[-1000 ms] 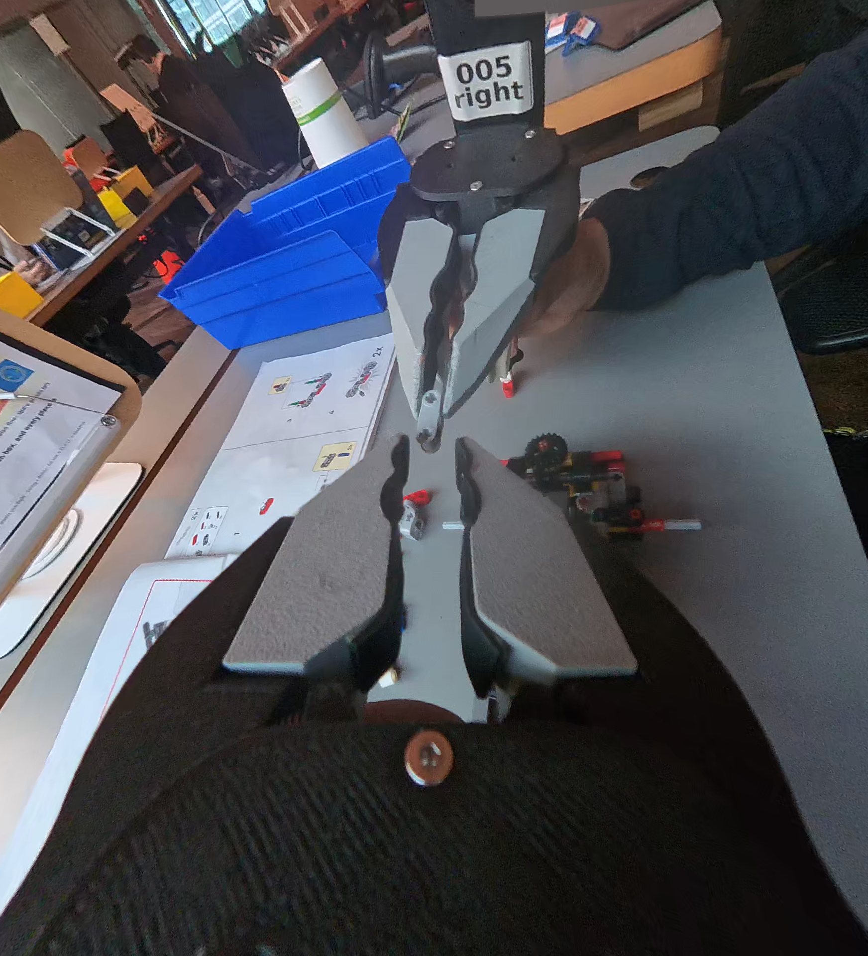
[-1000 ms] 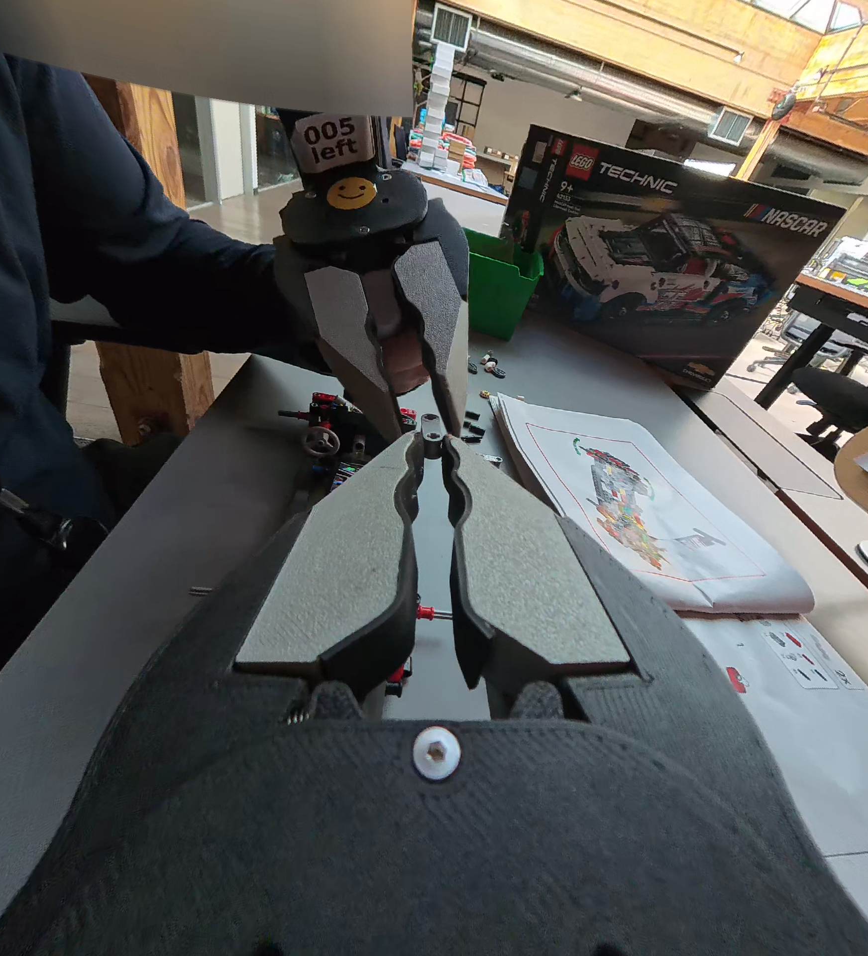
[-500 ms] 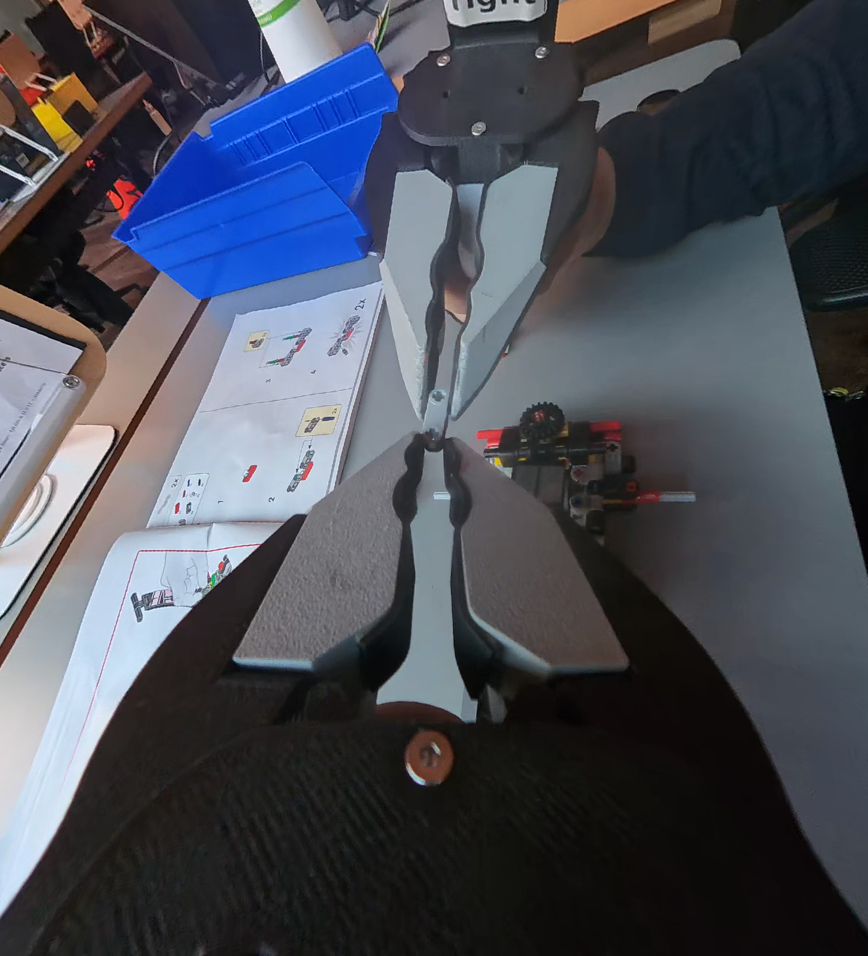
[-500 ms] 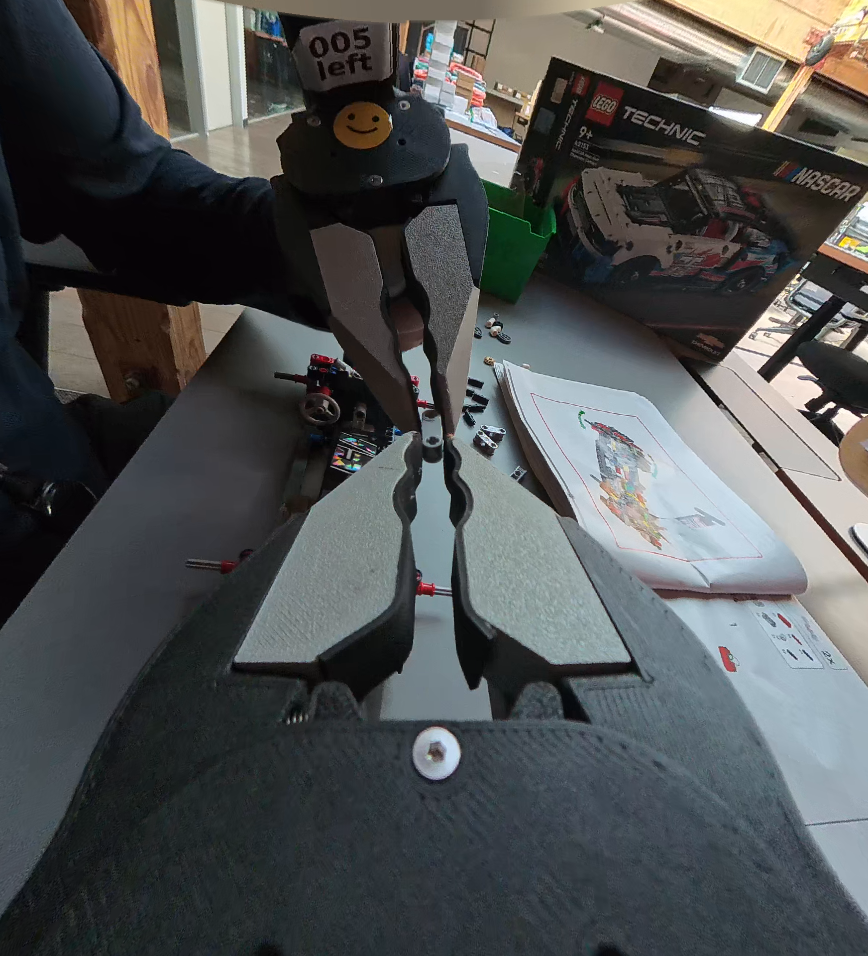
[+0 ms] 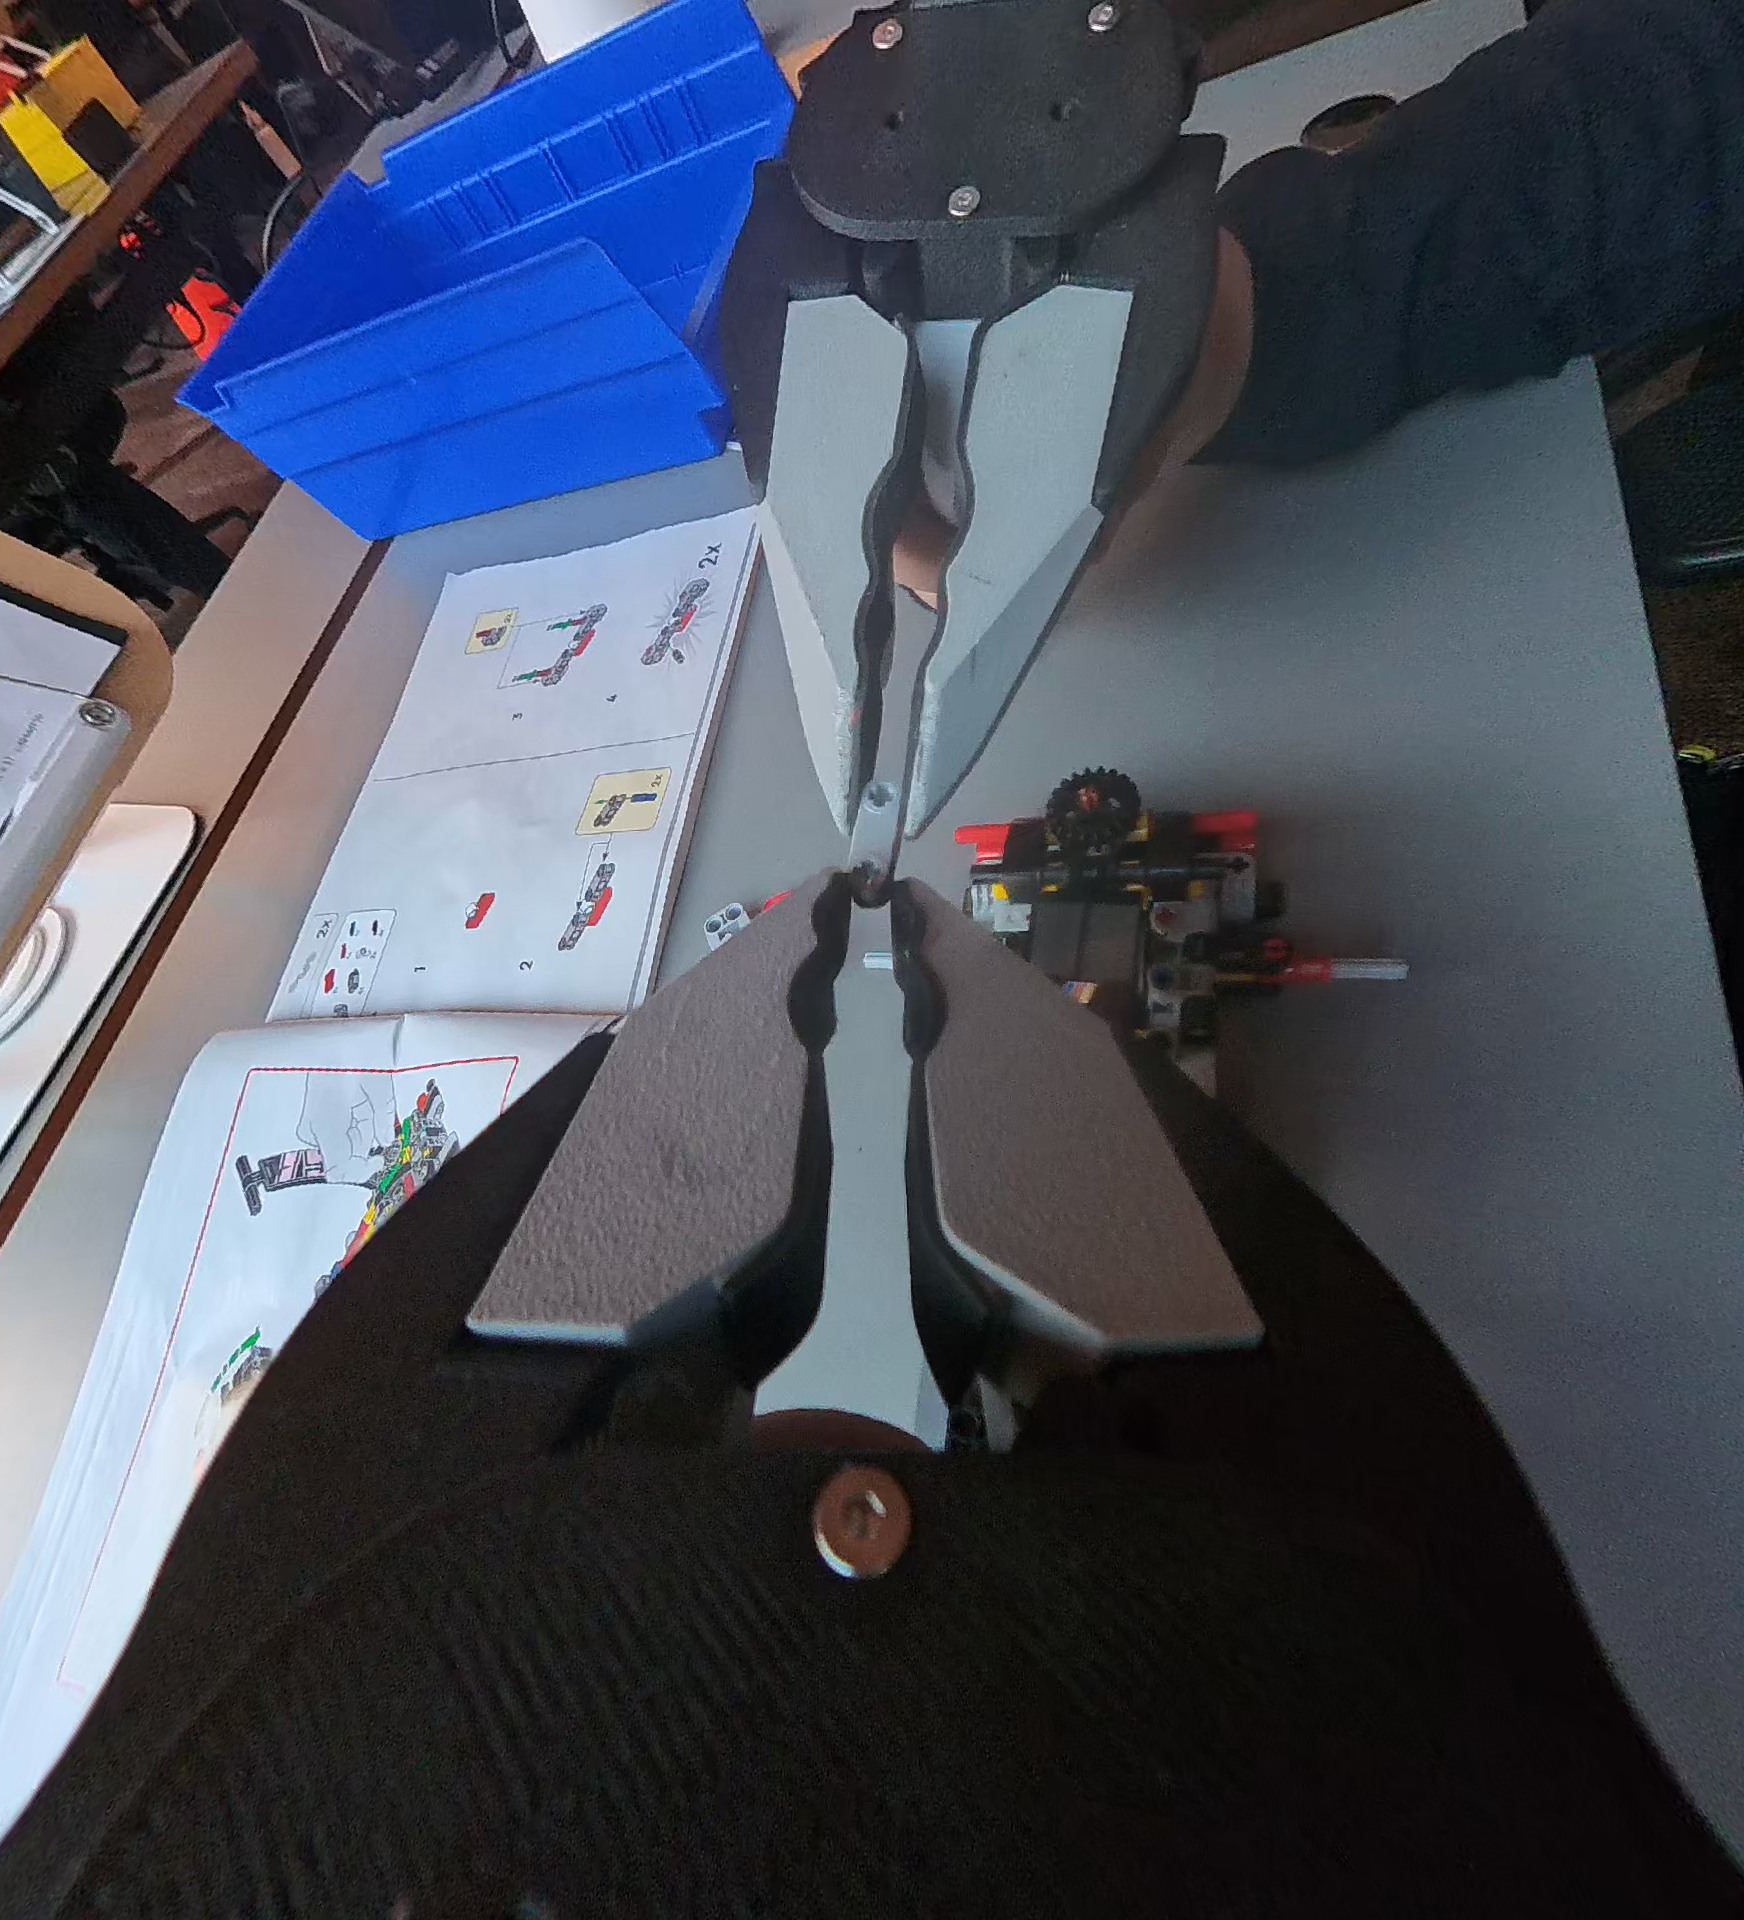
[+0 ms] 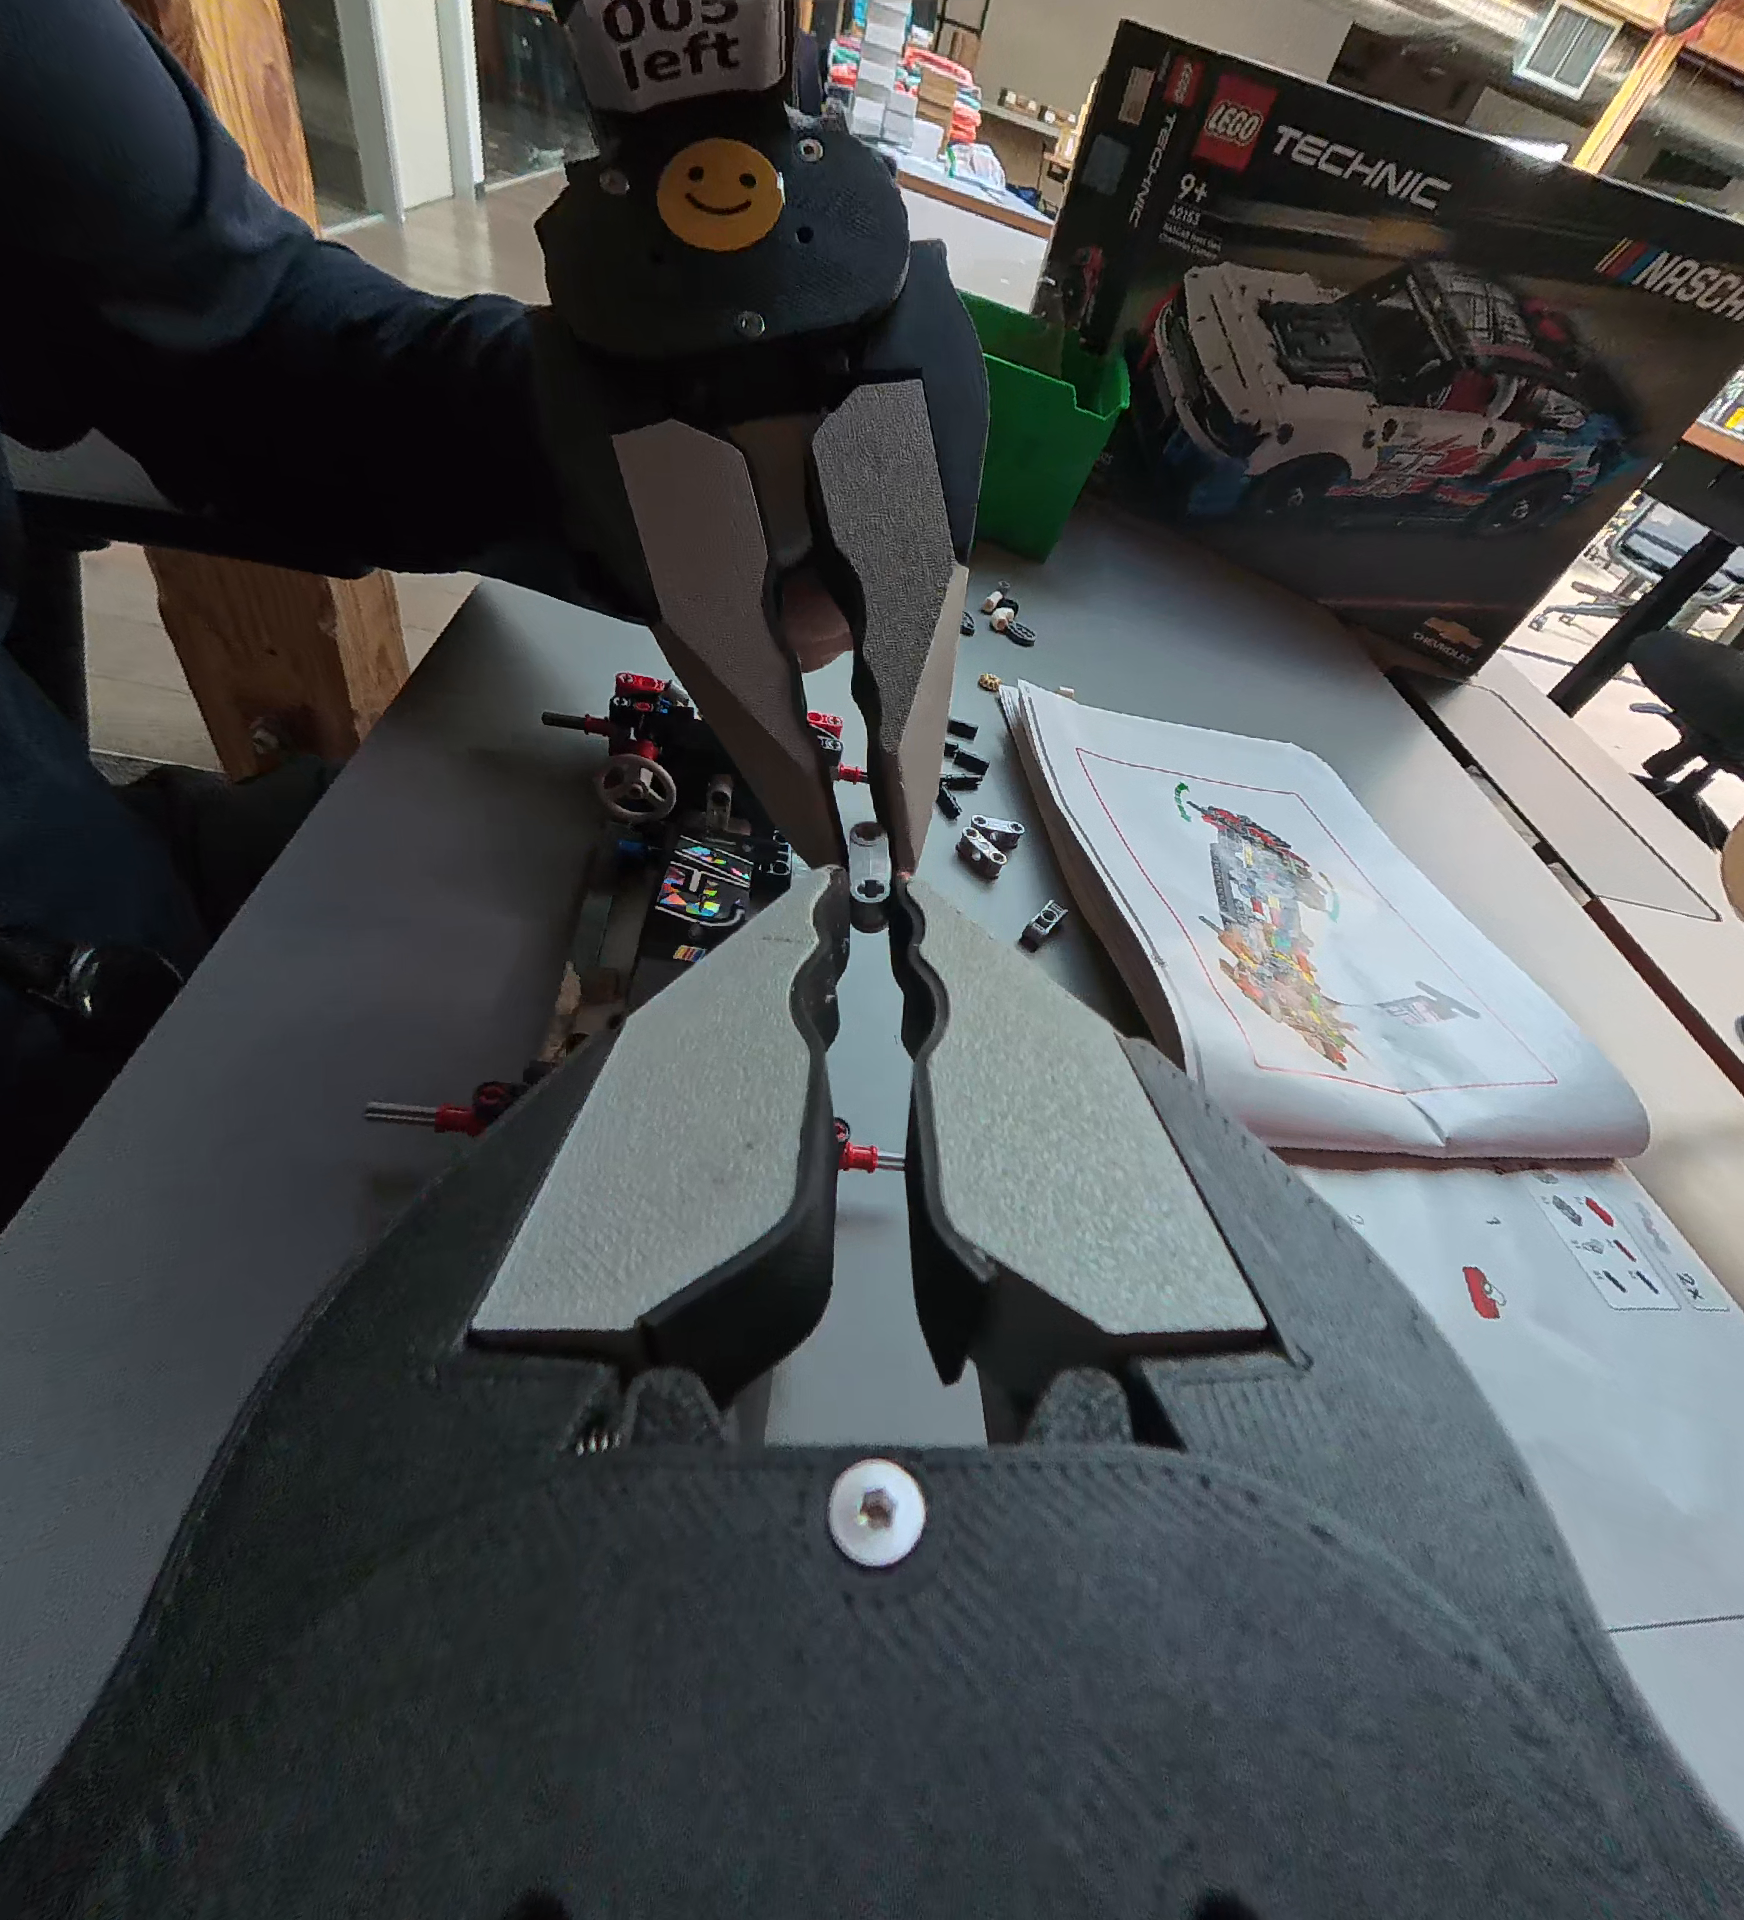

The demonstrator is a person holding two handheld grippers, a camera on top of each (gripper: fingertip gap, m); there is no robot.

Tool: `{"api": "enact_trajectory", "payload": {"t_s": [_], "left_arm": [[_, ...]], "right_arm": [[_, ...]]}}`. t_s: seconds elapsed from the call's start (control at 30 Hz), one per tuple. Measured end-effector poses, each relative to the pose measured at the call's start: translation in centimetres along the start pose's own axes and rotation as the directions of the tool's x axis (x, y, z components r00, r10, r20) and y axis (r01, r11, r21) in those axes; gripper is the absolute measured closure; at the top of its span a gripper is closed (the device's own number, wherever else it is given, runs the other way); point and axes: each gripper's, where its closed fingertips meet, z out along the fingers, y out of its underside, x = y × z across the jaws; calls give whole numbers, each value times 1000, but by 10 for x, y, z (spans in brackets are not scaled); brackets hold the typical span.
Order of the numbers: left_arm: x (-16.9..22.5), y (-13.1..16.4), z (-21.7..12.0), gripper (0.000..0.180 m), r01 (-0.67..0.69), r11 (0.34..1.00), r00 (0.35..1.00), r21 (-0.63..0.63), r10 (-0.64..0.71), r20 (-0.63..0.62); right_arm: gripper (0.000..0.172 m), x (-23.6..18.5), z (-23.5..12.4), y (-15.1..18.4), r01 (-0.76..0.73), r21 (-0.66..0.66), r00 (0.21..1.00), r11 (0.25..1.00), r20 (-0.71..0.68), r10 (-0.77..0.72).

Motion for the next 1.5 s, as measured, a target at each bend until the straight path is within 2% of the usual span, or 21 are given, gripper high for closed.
{"api": "enact_trajectory", "payload": {"t_s": [0.23, 0.33, 0.4, 0.47, 0.7, 0.8, 0.9, 1.0, 1.13, 1.37, 1.5], "left_arm": [[-6, 7, 1, 180, 77, 997, 997, 3, -77, -4], [-2, 3, 1, 176, 95, 995, 995, 27, -94, -33], [-1, 3, 2, 168, 94, 995, 995, 19, -93, -37], [-1, 3, 2, 176, 66, 998, 998, 14, -66, -24], [-5, 6, 0, 177, 66, 998, 997, -6, -66, -27], [-28, 28, -4, 177, 50, 995, 997, -88, -44, 65], [-52, 71, -10, 177, 72, 967, 991, -245, -41, 131], [-66, 105, -13, 177, 144, 937, 984, -318, -103, 144], [-61, 115, -11, 177, 245, 924, 969, -293, -234, 74], [-55, 133, -6, 176, 239, 906, 970, -349, -238, 47], [-53, 137, -3, 176, 233, 902, 972, -363, -232, 47]], "right_arm": [[167, 7, -1, 3, -40, -2, 999, 999, -16, 40], [168, 7, -2, 0, -58, 16, 998, 998, -4, 58], [167, 6, -1, 1, -52, 8, 999, 999, -2, 52], [167, 4, 1, 2, -47, 3, 999, 999, 8, 47], [168, 7, 2, 4, -104, 5, 995, 995, 11, 104], [168, 23, -1, 11, -115, -16, 991, 993, -74, 114], [168, 46, -11, 13, -183, 16, 969, 983, -166, 183], [168, 70, -27, 16, -267, 77, 929, 961, -246, 278], [171, 97, -52, 18, -337, 168, 865, 927, -334, 375], [172, 124, -83, 23, -408, 308, 771, 859, -387, 505], [172, 127, -86, 25, -427, 324, 760, 844, -377, 529]]}}
